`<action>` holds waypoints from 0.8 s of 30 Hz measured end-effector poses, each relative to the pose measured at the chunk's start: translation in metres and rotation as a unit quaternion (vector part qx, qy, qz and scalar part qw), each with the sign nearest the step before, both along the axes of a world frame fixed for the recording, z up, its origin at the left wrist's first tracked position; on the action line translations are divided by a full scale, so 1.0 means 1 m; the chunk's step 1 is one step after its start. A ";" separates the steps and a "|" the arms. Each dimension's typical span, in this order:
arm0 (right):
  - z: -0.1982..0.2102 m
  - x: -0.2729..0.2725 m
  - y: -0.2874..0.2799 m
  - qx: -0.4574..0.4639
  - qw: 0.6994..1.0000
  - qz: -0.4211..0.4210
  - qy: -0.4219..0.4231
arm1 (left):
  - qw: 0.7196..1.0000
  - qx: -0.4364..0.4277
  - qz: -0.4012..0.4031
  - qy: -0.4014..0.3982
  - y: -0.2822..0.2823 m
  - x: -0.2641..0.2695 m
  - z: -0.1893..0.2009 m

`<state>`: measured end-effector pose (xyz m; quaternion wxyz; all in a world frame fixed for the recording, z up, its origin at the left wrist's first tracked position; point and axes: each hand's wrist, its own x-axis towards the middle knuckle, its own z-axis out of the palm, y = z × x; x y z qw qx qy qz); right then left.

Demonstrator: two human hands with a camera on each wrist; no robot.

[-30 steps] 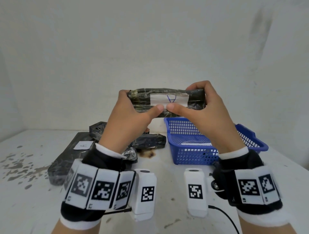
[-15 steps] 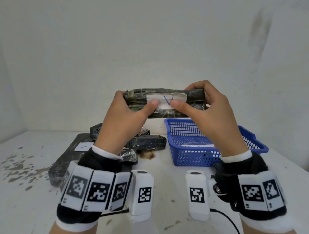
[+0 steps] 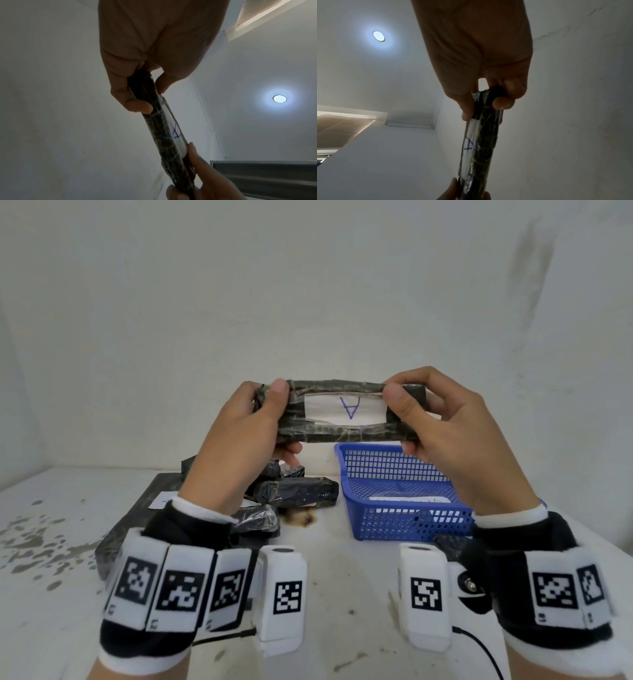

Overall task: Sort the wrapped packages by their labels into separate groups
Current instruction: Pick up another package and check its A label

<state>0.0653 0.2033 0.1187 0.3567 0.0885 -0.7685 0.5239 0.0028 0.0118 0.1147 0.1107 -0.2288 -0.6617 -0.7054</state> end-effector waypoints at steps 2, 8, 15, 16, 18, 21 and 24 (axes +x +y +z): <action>0.000 0.000 -0.001 -0.009 1.000 0.000 0.000 | 1.000 0.007 -0.010 -0.002 0.000 0.002 0.000; -0.001 -0.002 -0.008 0.005 0.999 -0.026 0.018 | 1.000 -0.016 0.007 0.021 0.004 0.004 -0.001; -0.001 -0.003 -0.015 0.020 0.998 -0.030 0.050 | 0.998 -0.035 0.041 0.041 0.006 0.005 -0.001; -0.001 -0.003 -0.016 0.021 0.998 -0.027 0.052 | 0.997 -0.039 0.045 0.042 0.006 0.006 -0.001; -0.002 -0.003 -0.018 0.022 0.998 -0.019 0.050 | 0.997 -0.052 0.051 0.037 0.004 0.007 -0.001; -0.002 -0.002 -0.017 0.031 0.998 -0.003 0.050 | 0.994 -0.102 0.047 0.011 0.003 0.003 -0.003; -0.003 -0.003 -0.014 0.019 0.999 0.006 0.047 | 0.993 -0.112 0.024 -0.020 0.003 0.002 -0.004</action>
